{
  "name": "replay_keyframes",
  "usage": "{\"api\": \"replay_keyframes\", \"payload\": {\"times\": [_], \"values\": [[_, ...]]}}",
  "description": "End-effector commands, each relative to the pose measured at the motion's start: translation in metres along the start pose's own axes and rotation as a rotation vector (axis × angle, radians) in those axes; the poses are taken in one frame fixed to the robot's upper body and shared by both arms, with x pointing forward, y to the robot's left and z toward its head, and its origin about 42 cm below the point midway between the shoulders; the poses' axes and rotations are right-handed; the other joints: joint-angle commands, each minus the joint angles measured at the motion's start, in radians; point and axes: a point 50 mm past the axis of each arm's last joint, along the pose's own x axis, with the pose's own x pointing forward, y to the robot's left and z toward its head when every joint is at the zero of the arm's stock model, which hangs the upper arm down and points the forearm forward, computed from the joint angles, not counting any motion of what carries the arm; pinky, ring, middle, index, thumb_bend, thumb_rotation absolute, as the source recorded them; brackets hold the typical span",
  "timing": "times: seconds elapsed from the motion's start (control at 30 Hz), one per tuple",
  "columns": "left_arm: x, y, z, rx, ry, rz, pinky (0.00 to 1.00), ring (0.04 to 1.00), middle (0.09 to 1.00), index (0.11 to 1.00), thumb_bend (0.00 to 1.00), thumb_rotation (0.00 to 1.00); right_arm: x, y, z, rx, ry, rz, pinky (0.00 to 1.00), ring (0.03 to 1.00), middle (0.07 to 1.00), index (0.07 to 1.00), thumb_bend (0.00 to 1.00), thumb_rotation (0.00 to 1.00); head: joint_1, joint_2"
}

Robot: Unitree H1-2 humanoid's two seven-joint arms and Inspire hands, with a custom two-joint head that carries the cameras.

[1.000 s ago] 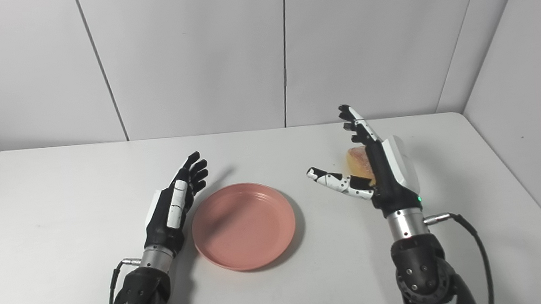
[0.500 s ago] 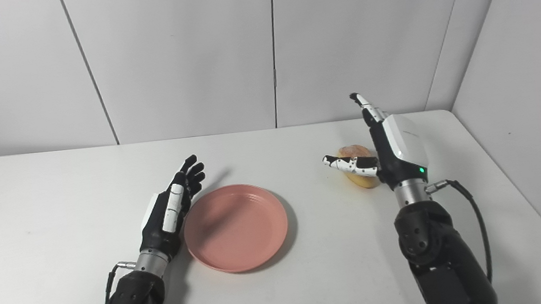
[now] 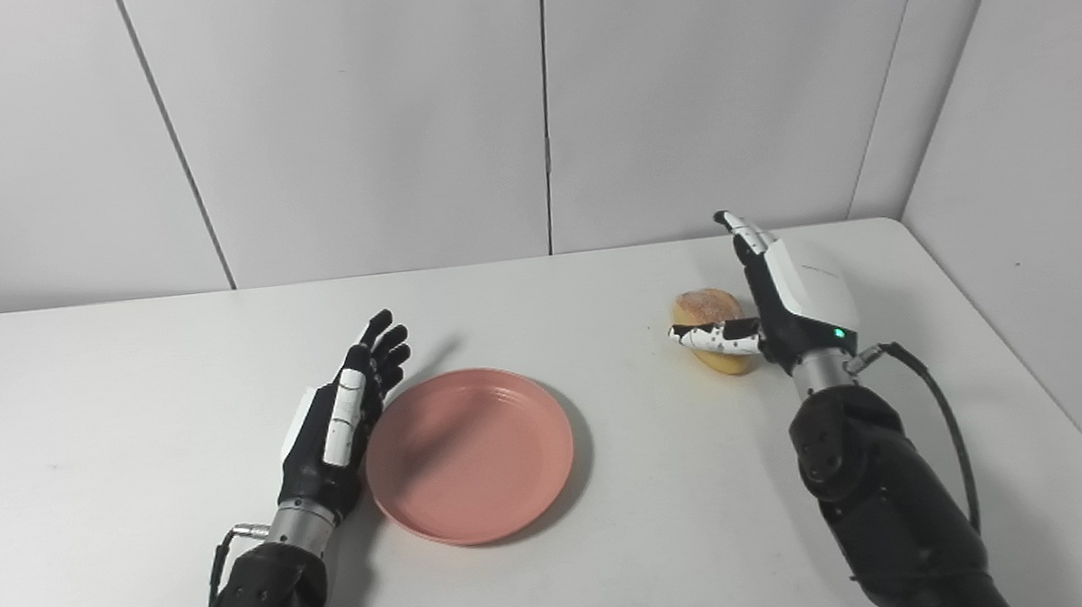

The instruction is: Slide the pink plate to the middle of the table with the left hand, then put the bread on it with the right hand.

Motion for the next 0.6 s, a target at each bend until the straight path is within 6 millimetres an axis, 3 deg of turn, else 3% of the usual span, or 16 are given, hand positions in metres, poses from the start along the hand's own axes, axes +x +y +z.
{"api": "replay_keyframes", "payload": {"times": [0.0,0.27,0.43,0.57], "values": [[-0.009,0.004,-0.008,0.004,0.020,0.012,0.99,0.957,0.948,0.937,0.76,1.00,0.021,-0.027,0.009,-0.025,-0.021,-0.078,0.85,0.886,0.904,0.902,0.73,0.37,0.002,0.002],[-0.010,0.003,-0.006,-0.002,0.015,0.015,0.98,0.954,0.947,0.935,0.76,1.00,0.021,-0.016,0.006,-0.050,-0.009,-0.028,0.81,0.871,0.895,0.899,0.74,0.42,0.006,0.003],[-0.010,0.003,-0.005,-0.004,0.020,0.016,1.00,0.959,0.951,0.941,0.76,1.00,0.021,-0.011,0.005,-0.035,-0.005,0.000,0.77,0.852,0.886,0.897,0.72,0.38,0.008,0.004],[-0.010,0.002,-0.004,-0.003,0.016,0.013,1.00,0.959,0.951,0.945,0.76,1.00,0.022,-0.006,0.006,-0.007,0.002,0.014,0.65,0.771,0.840,0.877,0.70,0.32,0.008,0.005]]}}
